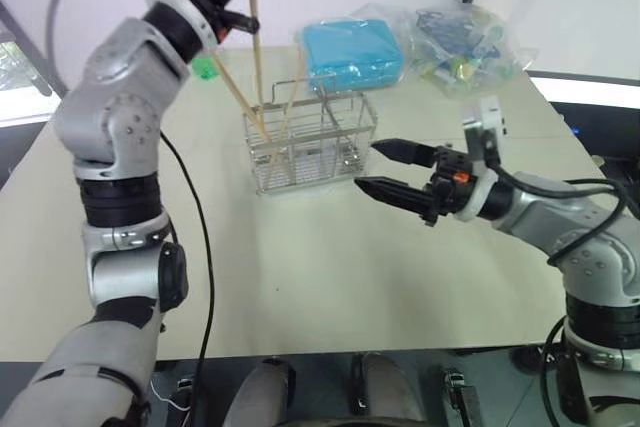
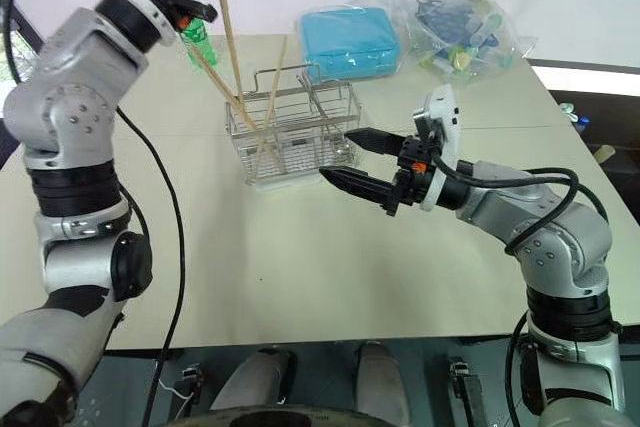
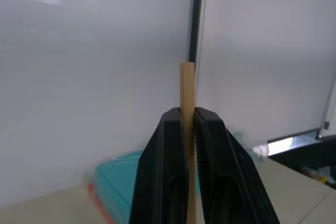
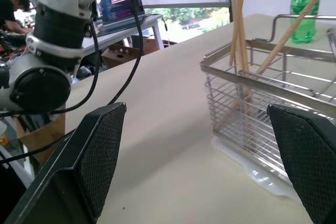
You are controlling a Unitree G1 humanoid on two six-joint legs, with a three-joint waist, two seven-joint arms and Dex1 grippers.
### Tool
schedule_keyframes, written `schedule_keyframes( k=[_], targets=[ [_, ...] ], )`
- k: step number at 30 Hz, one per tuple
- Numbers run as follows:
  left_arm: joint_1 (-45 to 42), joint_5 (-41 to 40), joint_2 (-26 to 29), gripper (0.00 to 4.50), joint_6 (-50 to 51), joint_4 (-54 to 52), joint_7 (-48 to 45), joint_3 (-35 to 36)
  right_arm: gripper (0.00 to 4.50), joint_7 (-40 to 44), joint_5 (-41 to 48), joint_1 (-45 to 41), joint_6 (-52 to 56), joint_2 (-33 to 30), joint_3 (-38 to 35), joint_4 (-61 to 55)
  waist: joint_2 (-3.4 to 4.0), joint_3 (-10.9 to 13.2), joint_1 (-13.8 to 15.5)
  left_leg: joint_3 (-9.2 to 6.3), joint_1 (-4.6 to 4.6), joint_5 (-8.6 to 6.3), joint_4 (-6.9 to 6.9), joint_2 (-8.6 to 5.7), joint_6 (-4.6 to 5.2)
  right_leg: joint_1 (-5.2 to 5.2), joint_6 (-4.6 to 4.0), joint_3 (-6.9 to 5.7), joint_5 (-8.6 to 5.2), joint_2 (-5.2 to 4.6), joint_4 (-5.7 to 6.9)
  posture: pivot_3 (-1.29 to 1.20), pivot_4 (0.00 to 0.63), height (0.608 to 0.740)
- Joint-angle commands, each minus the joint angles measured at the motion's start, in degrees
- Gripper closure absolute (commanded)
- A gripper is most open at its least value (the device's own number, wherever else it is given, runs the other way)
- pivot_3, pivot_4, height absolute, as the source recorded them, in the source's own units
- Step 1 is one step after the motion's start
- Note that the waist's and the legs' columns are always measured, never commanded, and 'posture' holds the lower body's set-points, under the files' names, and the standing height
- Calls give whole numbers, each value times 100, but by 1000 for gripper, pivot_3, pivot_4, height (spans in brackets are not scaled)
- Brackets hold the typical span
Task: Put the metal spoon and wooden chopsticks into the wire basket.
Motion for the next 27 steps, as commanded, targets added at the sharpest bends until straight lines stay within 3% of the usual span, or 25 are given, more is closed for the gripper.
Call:
schedule_keyframes(
  k=[1,2,3,5,10,11,15,17,24,27],
  targets=[
    [268,199,-193,4463,-353,-165,-47,-199,59,-7,34,9,-87,-153,-273,-142,0,0,8,0,1,0,1,0,0,3,0,0,0,0,-2,0,150,729],
    [363,202,-283,4463,-398,-183,-48,-226,59,-8,31,2,-88,-179,-298,-124,0,0,9,0,1,-1,2,0,1,4,0,0,0,-1,-3,0,150,729],
    [457,208,-383,3659,-444,-188,-35,-246,59,-6,21,-10,-94,-210,-317,-101,-1,1,10,-1,0,-1,3,0,2,4,0,0,0,-1,-4,0,150,729],
    [595,167,-540,2901,-456,-225,-21,-242,59,-2,8,-30,-106,-261,-342,-76,-1,1,12,-2,-3,0,6,0,2,4,0,-1,0,0,-3,0,150,729],
    [752,160,-662,285,-437,-405,115,-136,59,55,-54,-54,-147,-380,-374,-28,-1,1,7,-1,-3,-1,4,0,2,4,0,-1,0,-1,-4,0,150,729],
    [771,153,-652,18,-430,-457,140,-108,59,69,-57,-57,-153,-403,-386,-11,-1,1,6,-1,-2,-1,4,0,2,4,0,-1,0,-1,-4,0,150,729],
    [693,33,-339,18,-136,-666,285,178,59,313,-348,-108,-333,-585,-352,243,-2,1,-3,1,-3,-1,4,0,3,3,0,-1,0,0,-4,0,150,729],
    [643,-111,68,18,153,-761,113,307,59,473,-508,-195,-448,-682,-338,474,0,1,-13,4,1,-1,2,0,3,3,0,0,0,0,-3,0,150,729],
    [1638,-351,2762,18,625,-1150,-2076,510,59,1272,-1633,-626,-1132,-1216,94,1674,15,6,-96,12,4,-6,-9,-1,12,-3,-1,2,-1,3,-3,0,150,729],
    [2293,-331,3457,18,536,-1282,-2627,740,59,1577,-1888,-828,-1295,-1291,209,2058,23,12,-121,9,2,-21,-9,5,37,-2,-2,2,-2,2,-5,0,150,729]
  ],
)
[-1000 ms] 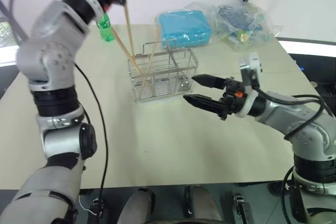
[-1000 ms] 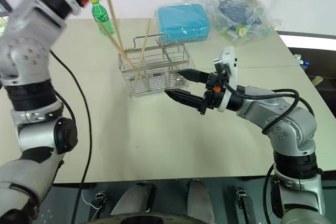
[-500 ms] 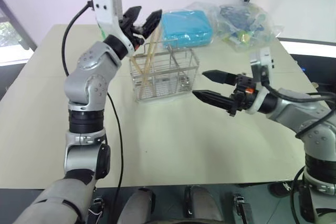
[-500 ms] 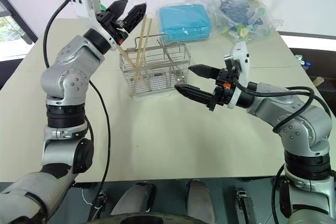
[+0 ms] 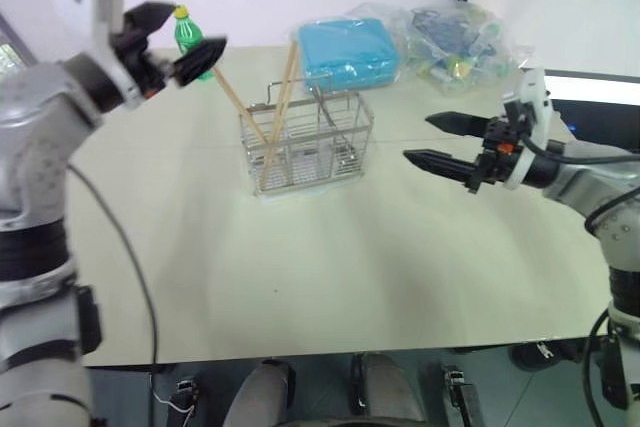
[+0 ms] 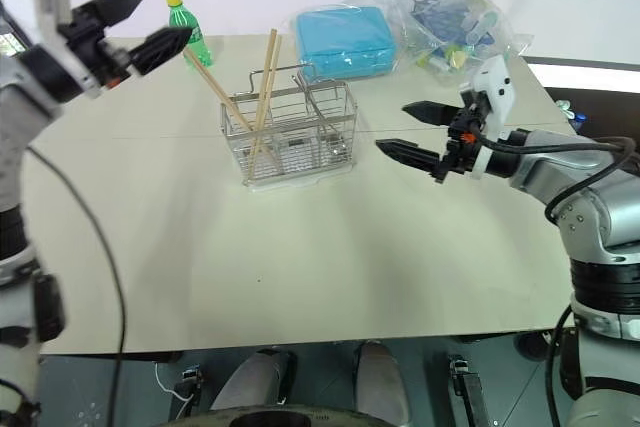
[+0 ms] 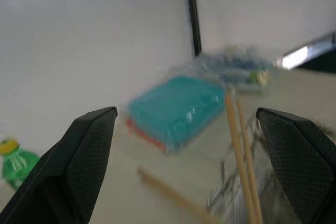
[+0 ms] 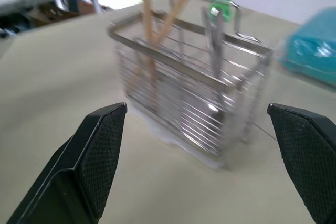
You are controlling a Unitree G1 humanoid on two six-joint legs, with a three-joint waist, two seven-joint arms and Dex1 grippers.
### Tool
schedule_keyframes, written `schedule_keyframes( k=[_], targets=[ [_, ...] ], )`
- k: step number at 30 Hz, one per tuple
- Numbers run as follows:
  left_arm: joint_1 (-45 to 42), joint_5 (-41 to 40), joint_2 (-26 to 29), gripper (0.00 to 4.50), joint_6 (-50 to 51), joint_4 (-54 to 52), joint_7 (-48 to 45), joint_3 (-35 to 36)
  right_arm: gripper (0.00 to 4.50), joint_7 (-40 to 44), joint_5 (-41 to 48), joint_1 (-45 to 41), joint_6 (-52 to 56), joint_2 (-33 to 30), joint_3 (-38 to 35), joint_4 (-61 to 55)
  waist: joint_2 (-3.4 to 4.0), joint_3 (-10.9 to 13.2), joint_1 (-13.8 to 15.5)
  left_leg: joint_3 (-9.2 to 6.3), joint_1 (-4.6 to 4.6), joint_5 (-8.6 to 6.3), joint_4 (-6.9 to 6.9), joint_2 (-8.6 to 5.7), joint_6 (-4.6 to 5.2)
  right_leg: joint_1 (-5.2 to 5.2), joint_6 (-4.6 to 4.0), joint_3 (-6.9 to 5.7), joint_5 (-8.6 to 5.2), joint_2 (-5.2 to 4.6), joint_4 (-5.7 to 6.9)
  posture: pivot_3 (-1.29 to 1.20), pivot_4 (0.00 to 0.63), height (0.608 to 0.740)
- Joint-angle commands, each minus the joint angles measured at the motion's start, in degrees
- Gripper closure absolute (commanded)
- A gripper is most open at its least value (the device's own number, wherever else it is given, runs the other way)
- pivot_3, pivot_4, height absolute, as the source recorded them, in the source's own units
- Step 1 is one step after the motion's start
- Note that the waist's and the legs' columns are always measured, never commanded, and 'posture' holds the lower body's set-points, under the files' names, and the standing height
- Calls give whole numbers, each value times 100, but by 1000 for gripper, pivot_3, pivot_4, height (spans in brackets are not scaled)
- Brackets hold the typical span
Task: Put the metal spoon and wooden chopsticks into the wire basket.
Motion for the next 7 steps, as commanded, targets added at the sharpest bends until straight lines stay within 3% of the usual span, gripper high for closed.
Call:
schedule_keyframes(
  k=[1,7],
  targets=[
    [520,-57,575,18,-111,-311,-664,436,59,402,-309,-305,-310,-124,43,332,5,3,10,0,0,-1,1,0,1,1,0,0,0,-1,0,0,150,729],
    [1416,21,885,18,-209,-684,-861,915,59,795,-530,-612,-394,19,256,595,10,8,-7,-5,-1,-4,-1,1,6,3,-1,0,0,-3,-5,0,150,729]
  ],
)
